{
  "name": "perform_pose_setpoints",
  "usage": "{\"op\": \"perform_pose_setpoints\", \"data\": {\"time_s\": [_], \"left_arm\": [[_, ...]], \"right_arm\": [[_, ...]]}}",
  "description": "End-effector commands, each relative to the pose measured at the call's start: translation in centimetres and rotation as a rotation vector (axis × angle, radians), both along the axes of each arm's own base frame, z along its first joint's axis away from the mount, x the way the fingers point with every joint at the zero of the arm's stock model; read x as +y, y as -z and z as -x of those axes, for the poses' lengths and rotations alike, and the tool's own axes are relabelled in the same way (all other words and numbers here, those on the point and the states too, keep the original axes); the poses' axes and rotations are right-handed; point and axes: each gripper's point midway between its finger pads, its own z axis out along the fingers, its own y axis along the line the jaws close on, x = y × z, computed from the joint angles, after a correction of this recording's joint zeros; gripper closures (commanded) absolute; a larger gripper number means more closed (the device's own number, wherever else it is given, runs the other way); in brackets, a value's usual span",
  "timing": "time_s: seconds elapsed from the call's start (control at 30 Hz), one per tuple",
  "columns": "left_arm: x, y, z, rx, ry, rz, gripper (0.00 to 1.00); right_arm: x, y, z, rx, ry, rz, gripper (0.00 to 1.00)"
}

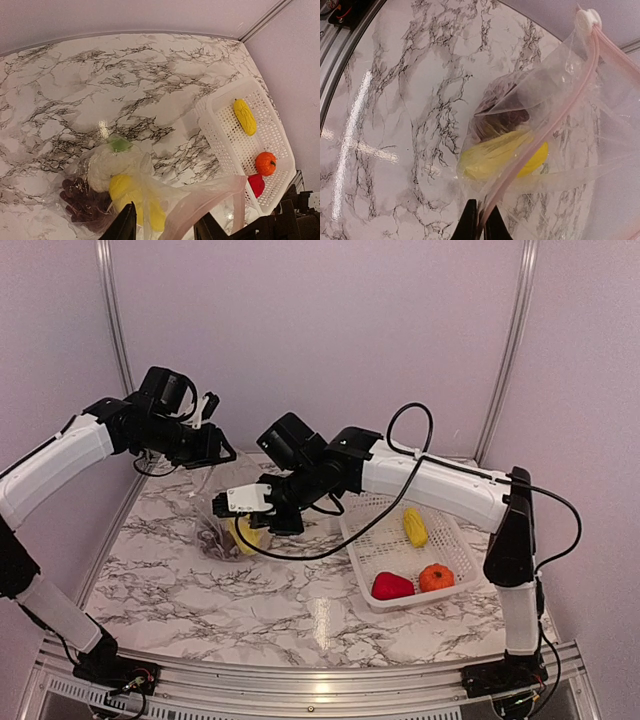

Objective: Place the food in the zip-top bag and seal the zipper
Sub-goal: Adjust the zipper food storage bag at the center of the board, then pick up the fake fruit from the bin.

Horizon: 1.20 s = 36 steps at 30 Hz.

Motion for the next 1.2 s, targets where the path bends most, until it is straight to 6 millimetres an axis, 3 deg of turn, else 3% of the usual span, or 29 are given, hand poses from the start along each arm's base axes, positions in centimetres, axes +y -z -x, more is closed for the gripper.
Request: {"op": "perform_pose_setpoints", "data": {"time_s": [0.0,0.13,0.23,0.33,0.4,0.47,0.53,0.67,0.77,0.9,1.07,1.17], "left_arm": [[1.3,-1.0,1.3,0.039,0.037,-0.100,0.59],[2.5,0.2,2.2,0.060,0.065,-0.192,0.65],[3.5,0.8,2.0,0.048,0.044,-0.245,0.76],[3.2,0.8,2.2,0.068,0.035,-0.221,0.84],[2.8,0.5,2.2,0.073,0.036,-0.198,0.99],[2.6,-0.3,2.1,0.056,0.021,-0.178,1.00],[2.3,-1.3,2.2,0.029,0.020,-0.143,1.00],[1.6,-1.6,2.7,0.007,0.028,-0.069,1.00],[1.2,-0.8,2.6,0.023,0.019,-0.043,1.00],[0.9,-0.2,2.6,0.039,0.007,-0.032,1.00],[0.8,-1.1,2.8,0.015,0.006,-0.018,1.00],[1.2,-1.1,3.0,0.006,0.003,-0.029,1.00]], "right_arm": [[0.1,-7.3,1.3,-0.068,-0.045,-0.150,0.97],[-0.5,-7.2,2.6,-0.025,-0.094,-0.127,1.00],[-1.2,-6.0,3.0,-0.022,-0.110,-0.100,1.00],[-1.8,-5.8,3.4,-0.019,-0.109,-0.103,1.00],[-2.1,-6.2,3.5,-0.031,-0.108,-0.108,1.00],[-2.4,-6.4,3.0,-0.055,-0.089,-0.105,0.96],[-2.8,-7.0,2.8,-0.050,-0.062,-0.112,0.90],[-4.5,-9.1,3.8,0.045,-0.064,-0.177,0.62],[-6.9,-11.3,3.7,0.109,-0.044,-0.236,0.54],[-11.7,-12.7,0.8,0.168,0.060,-0.308,0.50],[-18.2,-9.8,-4.4,0.226,0.293,-0.304,0.50],[-21.7,-6.2,-7.0,0.273,0.463,-0.255,0.50]]}}
